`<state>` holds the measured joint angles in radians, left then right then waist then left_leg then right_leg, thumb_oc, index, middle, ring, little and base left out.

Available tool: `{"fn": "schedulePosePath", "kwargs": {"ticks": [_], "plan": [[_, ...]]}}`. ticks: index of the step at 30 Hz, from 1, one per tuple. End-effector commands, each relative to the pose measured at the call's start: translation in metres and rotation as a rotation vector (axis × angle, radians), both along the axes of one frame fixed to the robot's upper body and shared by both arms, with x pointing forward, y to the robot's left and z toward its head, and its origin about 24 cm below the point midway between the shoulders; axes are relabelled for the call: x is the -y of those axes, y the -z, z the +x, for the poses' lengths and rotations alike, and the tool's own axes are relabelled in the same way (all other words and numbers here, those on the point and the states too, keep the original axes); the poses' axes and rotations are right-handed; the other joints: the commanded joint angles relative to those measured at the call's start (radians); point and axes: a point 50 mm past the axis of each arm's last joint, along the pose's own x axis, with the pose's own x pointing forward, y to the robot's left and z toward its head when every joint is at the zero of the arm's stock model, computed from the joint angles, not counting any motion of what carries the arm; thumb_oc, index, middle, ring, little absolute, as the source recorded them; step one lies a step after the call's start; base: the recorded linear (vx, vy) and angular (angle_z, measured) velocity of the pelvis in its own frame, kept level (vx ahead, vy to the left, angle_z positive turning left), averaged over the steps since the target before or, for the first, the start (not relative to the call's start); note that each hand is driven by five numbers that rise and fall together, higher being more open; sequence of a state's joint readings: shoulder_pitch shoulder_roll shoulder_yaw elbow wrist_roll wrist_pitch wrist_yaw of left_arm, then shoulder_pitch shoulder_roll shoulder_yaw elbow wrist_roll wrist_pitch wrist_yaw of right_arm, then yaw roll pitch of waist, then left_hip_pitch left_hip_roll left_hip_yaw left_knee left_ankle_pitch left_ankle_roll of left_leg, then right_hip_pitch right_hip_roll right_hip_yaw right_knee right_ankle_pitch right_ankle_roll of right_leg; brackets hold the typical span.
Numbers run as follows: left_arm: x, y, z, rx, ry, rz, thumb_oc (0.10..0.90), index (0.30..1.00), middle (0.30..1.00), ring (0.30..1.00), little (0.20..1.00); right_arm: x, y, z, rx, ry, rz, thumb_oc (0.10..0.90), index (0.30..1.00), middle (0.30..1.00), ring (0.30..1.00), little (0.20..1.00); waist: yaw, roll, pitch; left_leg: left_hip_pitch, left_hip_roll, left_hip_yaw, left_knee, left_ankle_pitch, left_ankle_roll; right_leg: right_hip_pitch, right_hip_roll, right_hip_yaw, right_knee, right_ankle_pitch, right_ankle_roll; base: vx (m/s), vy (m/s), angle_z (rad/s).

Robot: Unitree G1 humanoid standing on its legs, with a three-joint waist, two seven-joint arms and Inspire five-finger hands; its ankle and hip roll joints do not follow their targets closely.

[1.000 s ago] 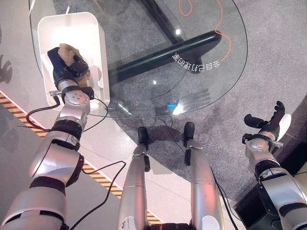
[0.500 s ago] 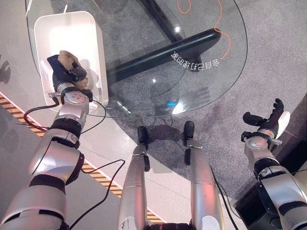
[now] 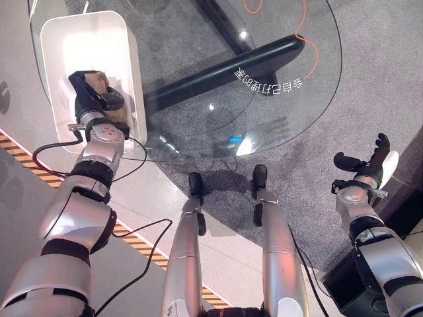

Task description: Wipe the table with a cloth and put it in the basket.

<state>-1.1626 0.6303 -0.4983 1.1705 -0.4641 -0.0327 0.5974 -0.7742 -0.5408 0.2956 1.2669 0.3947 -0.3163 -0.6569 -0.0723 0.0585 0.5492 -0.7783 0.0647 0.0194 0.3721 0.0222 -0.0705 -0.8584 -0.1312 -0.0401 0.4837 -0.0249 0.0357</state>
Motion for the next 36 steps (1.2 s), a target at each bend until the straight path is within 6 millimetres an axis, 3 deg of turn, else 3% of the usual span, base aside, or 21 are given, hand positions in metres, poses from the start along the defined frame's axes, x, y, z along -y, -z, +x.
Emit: {"fn": "schedulePosePath", "kwargs": {"ticks": [1,30,36], "plan": [[-0.037,-0.060,-0.016,0.180,-0.135,0.074,0.800,0.900,0.900,0.900,0.900,0.018,-0.009,-0.007,0.037,0.050,-0.045,0.800,0.900,0.900,0.900,0.900,-0.007,0.025,-0.029,0.012,0.002,0.030,0.012,-0.027,0.053,0.036,0.003,-0.001,0.020,-0.031,0.015,0.00,0.000,0.00],[-0.040,-0.059,-0.017,0.172,-0.130,0.052,0.800,0.900,0.900,0.900,0.900,0.014,-0.002,-0.008,0.024,0.030,-0.018,0.800,0.900,0.900,0.900,0.900,-0.005,0.018,-0.029,0.025,0.000,0.019,0.022,-0.033,0.056,0.054,0.004,0.000,0.019,-0.028,0.014,0.00,-0.002,0.00],[-0.038,-0.064,-0.019,0.275,-0.069,-0.003,0.800,0.900,0.900,0.900,0.900,0.012,0.010,-0.010,-0.027,-0.004,0.025,0.800,0.900,0.900,0.900,0.900,-0.003,0.019,-0.029,0.055,0.000,0.013,-0.006,-0.023,0.053,0.079,0.004,0.006,-0.001,-0.022,0.020,-0.01,-0.009,-0.02]]}}
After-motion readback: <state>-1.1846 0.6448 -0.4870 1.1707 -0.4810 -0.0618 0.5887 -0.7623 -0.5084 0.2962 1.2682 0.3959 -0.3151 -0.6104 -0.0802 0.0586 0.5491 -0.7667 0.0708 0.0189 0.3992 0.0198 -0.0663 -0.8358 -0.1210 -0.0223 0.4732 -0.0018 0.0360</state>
